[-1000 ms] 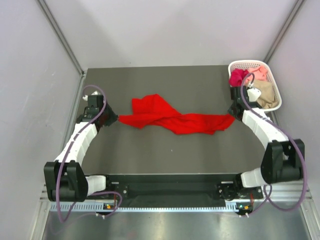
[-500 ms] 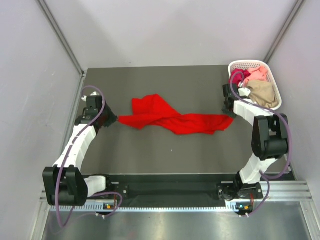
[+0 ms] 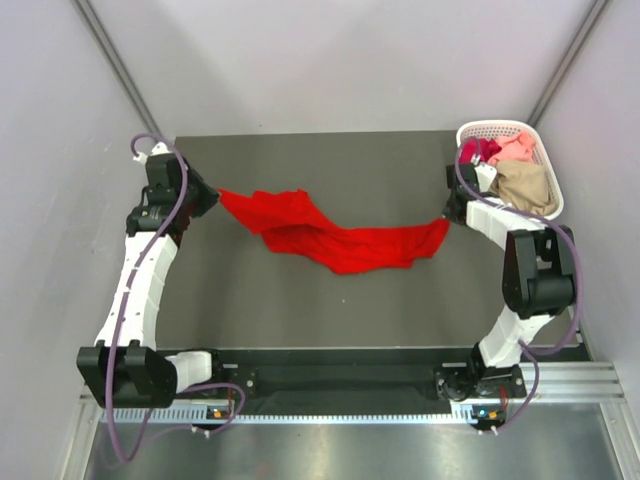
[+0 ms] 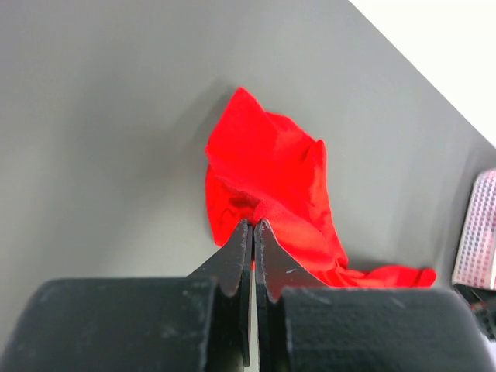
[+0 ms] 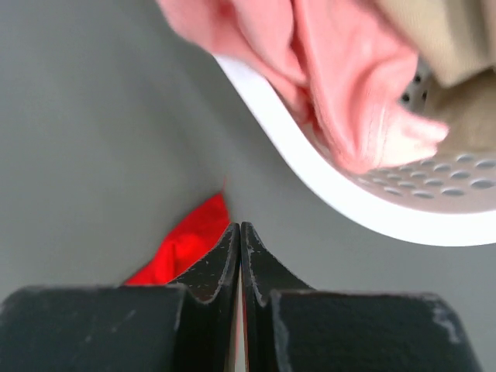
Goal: Fold and stack the t-shirts
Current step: Flatten the tshirt out
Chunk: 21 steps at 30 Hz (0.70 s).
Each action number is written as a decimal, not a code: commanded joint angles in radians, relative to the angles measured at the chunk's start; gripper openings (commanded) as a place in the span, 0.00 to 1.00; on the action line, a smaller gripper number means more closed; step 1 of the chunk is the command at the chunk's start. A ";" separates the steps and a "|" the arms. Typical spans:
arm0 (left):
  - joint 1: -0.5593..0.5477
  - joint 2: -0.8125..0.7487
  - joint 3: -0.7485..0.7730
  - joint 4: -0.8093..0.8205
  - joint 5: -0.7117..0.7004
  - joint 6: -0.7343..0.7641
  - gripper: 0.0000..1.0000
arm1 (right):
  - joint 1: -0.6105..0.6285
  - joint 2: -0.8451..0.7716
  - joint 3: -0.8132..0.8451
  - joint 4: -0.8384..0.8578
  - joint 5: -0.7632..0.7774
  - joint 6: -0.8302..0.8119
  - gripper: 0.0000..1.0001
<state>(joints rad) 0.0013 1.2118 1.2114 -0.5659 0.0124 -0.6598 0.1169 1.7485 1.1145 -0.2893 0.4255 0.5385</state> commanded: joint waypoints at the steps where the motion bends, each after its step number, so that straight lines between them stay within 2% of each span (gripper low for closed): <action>1: 0.040 0.020 0.066 -0.038 -0.019 0.002 0.00 | -0.002 -0.115 0.010 0.096 0.001 -0.083 0.00; 3: 0.040 0.026 0.085 -0.034 -0.017 -0.003 0.00 | 0.000 -0.145 0.008 0.093 -0.048 -0.080 0.00; 5: 0.042 0.025 0.080 -0.029 0.023 -0.006 0.00 | 0.003 -0.136 0.031 0.064 -0.096 -0.049 0.18; 7: 0.042 0.022 0.068 -0.019 0.035 -0.008 0.00 | 0.010 -0.112 0.080 -0.028 -0.106 0.001 0.32; 8: 0.042 0.019 0.053 -0.017 0.046 -0.009 0.00 | 0.016 -0.083 0.097 -0.065 -0.105 0.017 0.34; 21: 0.042 0.017 0.031 -0.006 0.037 0.002 0.00 | 0.030 0.091 0.168 -0.166 -0.079 0.155 0.41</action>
<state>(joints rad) 0.0380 1.2411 1.2423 -0.5991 0.0479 -0.6601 0.1307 1.8252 1.2385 -0.4381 0.3355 0.6426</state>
